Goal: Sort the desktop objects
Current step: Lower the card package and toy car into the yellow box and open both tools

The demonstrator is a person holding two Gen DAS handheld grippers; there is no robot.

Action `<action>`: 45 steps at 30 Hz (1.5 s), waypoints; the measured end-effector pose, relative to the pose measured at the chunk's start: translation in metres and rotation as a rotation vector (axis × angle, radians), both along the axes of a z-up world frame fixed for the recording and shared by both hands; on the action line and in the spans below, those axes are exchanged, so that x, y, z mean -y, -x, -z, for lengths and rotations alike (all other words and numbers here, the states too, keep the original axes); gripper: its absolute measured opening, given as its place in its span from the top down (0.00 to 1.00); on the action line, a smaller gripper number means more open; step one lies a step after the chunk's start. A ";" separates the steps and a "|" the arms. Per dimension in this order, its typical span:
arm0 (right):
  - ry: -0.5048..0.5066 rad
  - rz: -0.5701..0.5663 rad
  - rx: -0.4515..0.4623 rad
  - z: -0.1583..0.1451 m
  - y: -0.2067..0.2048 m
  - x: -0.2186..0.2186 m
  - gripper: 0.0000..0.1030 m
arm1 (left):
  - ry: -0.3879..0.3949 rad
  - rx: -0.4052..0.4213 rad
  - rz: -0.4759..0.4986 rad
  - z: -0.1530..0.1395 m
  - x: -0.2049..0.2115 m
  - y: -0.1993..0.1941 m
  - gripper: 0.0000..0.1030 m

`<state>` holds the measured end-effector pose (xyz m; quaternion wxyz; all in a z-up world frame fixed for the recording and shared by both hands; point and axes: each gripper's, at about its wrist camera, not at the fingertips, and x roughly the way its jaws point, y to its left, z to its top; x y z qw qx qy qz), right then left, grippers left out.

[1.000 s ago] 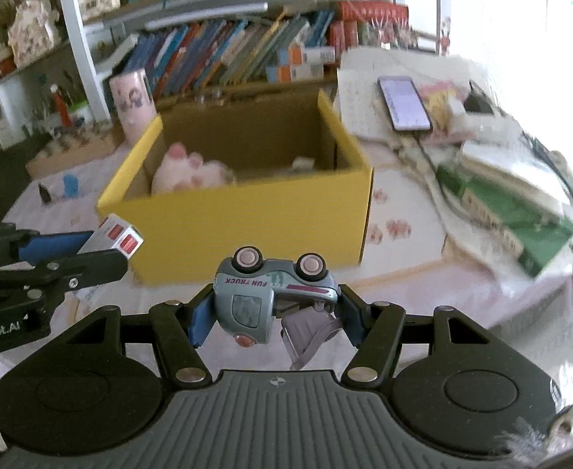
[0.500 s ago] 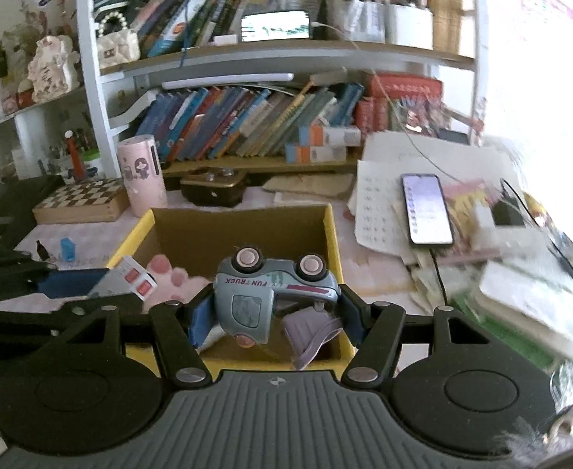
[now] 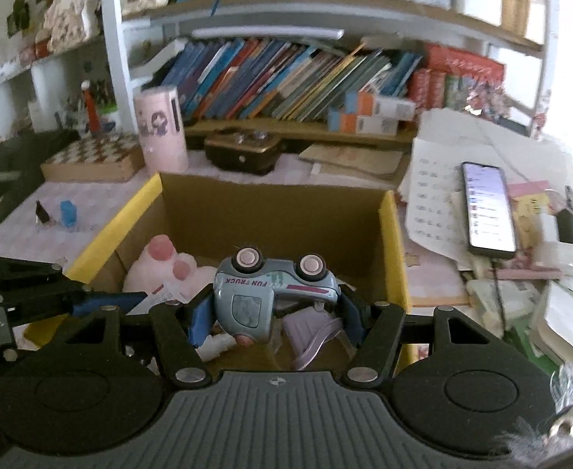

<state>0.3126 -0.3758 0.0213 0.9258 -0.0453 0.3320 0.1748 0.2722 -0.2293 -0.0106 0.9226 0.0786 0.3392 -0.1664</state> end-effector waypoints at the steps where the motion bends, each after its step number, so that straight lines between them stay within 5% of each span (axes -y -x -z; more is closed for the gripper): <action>1: 0.009 -0.012 -0.013 0.003 -0.007 -0.003 0.41 | 0.015 -0.015 -0.005 0.001 -0.002 -0.004 0.73; 8: 0.080 -0.094 -0.128 0.020 -0.050 -0.023 0.41 | 0.092 -0.101 0.006 0.004 -0.009 -0.013 0.72; 16: 0.135 -0.160 -0.241 0.031 -0.064 -0.035 0.41 | 0.075 -0.072 -0.004 0.003 -0.007 -0.008 0.68; 19: 0.129 -0.155 -0.251 0.032 -0.064 -0.034 0.41 | 0.043 -0.038 -0.006 0.000 -0.004 -0.003 0.58; 21: 0.108 -0.145 -0.251 0.031 -0.064 -0.032 0.40 | 0.019 0.004 -0.026 -0.004 -0.003 0.003 0.35; 26: 0.035 -0.111 -0.220 0.023 -0.062 -0.023 0.20 | 0.003 0.053 -0.030 -0.014 -0.004 0.018 0.29; 32: 0.016 -0.098 -0.157 0.006 -0.045 -0.017 0.18 | 0.009 0.097 -0.101 -0.030 -0.013 0.037 0.17; 45: -0.050 0.012 0.074 -0.034 0.029 0.014 0.17 | 0.073 0.157 -0.263 -0.054 -0.051 0.074 0.13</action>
